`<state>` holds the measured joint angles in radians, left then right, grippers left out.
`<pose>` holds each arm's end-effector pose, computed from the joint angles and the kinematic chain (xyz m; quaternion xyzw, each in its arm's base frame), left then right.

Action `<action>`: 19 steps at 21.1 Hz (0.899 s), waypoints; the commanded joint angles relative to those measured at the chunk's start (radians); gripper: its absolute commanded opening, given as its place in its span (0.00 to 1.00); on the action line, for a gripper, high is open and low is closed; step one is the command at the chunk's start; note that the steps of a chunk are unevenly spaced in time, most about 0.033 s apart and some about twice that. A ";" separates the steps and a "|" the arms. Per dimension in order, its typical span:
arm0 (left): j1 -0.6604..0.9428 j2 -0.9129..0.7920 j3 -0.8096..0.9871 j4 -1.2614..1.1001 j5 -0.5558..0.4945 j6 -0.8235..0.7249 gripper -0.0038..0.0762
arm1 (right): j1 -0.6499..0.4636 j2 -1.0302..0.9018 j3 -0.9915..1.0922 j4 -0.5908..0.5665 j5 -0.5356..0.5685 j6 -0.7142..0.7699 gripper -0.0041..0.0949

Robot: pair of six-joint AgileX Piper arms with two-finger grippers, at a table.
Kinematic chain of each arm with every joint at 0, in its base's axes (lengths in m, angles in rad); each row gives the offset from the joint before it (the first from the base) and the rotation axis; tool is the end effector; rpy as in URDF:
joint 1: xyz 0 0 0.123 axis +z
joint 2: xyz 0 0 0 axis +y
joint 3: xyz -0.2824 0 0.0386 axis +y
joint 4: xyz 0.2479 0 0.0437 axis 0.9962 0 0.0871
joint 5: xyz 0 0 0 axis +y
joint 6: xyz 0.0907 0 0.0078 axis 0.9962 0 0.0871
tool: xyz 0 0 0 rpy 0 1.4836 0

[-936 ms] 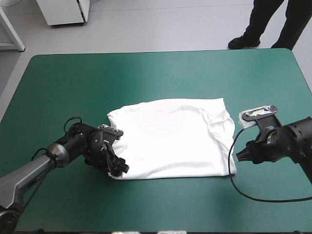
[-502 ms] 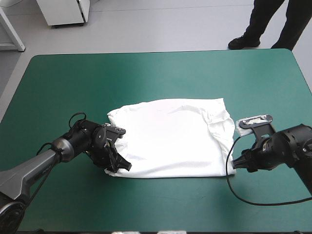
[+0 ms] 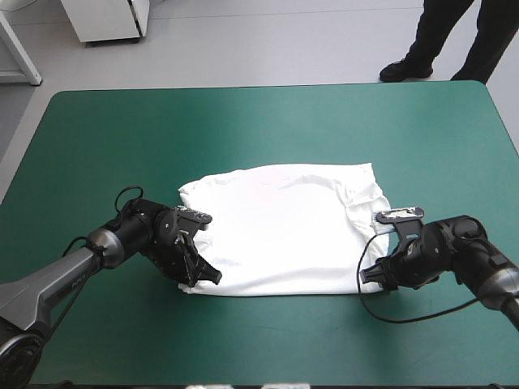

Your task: Fold the cloth

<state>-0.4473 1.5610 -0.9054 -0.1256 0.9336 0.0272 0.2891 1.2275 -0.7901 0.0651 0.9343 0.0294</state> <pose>0.2353 -0.1231 0.1989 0.1998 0.9779 -0.0577 0.0228 0.1999 0.0644 0.2493 -0.1128 0.9829 0.0509 0.1362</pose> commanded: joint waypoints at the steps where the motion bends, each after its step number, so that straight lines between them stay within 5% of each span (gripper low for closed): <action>1: -0.008 0.029 0.014 0.013 -0.106 -0.001 0.04 | -0.002 0.079 -0.021 0.029 -0.067 -0.043 0.58; 8: -0.008 0.029 0.014 0.013 -0.108 -0.001 0.04 | -0.002 0.191 -0.021 0.049 -0.127 -0.043 0.50; 11: -0.008 0.029 0.012 0.013 -0.112 -0.001 0.04 | -0.002 0.211 -0.021 0.102 -0.126 -0.103 0.16; 13: -0.008 0.029 0.012 0.013 -0.112 -0.001 0.04 | -0.002 0.211 -0.023 0.134 -0.128 -0.137 0.03; 19: -0.008 -0.083 0.012 0.013 -0.055 -0.001 0.04 | -0.002 0.172 -0.084 0.076 -0.014 -0.128 0.03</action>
<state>-0.4473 1.5293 -0.8976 -0.1247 0.9196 0.0279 0.2881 1.4404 -0.8295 0.1357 0.8706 -0.0941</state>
